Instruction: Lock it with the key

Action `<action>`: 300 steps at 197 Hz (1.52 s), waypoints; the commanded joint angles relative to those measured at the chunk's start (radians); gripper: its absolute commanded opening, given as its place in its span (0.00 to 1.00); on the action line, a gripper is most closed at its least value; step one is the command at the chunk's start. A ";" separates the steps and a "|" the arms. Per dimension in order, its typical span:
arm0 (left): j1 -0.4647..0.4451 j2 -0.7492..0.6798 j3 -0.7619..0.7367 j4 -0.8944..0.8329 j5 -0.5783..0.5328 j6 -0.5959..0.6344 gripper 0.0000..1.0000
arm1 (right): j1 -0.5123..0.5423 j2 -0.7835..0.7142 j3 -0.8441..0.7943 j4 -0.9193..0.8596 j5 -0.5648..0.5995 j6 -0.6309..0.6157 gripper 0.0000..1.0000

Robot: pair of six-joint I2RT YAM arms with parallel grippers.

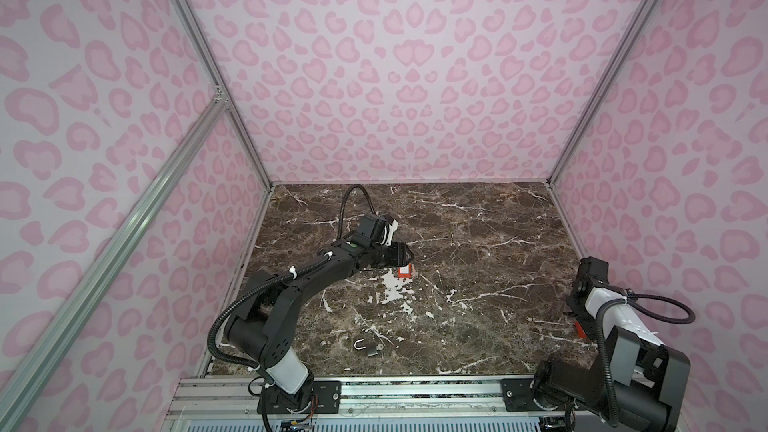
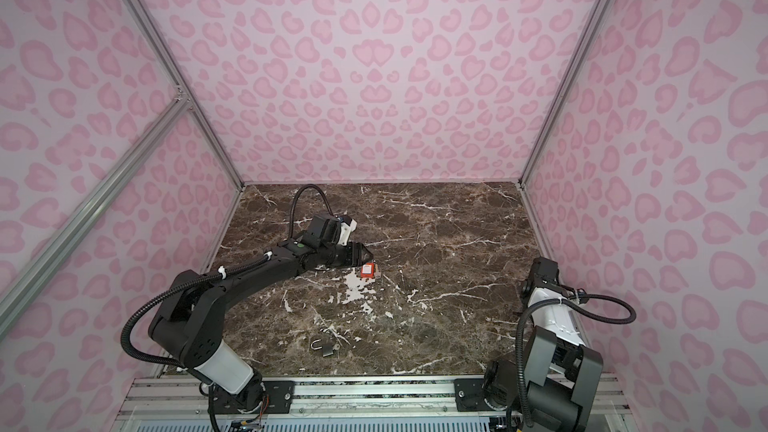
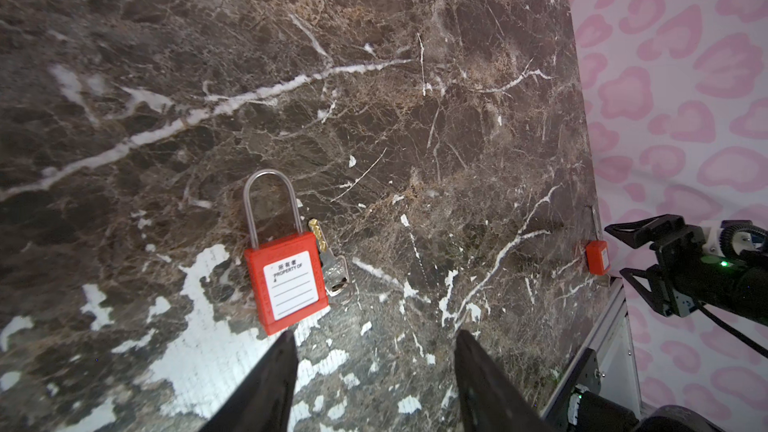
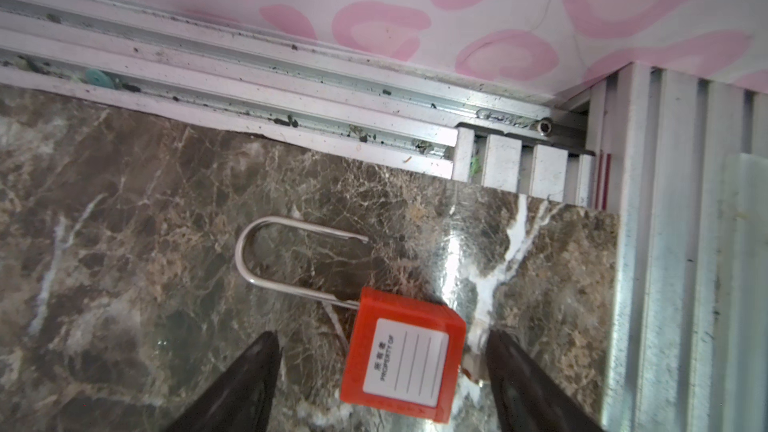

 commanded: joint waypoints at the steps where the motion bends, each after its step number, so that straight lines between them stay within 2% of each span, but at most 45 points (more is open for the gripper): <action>1: -0.001 0.006 0.014 -0.002 0.001 0.003 0.62 | -0.016 0.007 -0.026 0.055 -0.057 -0.002 0.77; 24: -0.001 0.005 0.014 -0.002 0.002 0.006 0.62 | -0.039 0.004 -0.039 0.081 -0.118 -0.017 0.71; 93: -0.003 0.004 0.009 -0.001 0.000 0.005 0.62 | -0.045 0.056 -0.043 0.081 -0.139 -0.029 0.57; 125: -0.003 0.006 0.009 -0.001 -0.001 0.007 0.62 | -0.041 0.061 -0.044 0.092 -0.218 -0.035 0.50; 190: -0.003 -0.001 0.003 0.014 -0.011 -0.001 0.62 | 0.092 0.047 -0.043 0.074 -0.254 0.029 0.33; 224: -0.003 -0.013 -0.010 0.012 -0.020 0.002 0.62 | 0.236 0.066 -0.008 0.070 -0.261 0.070 0.33; 271: -0.002 -0.021 -0.028 0.022 -0.020 0.001 0.62 | 0.571 0.193 0.097 0.055 -0.236 0.175 0.32; 300: -0.001 -0.058 -0.067 0.040 -0.047 -0.007 0.62 | 0.734 0.290 0.170 0.035 -0.225 0.237 0.31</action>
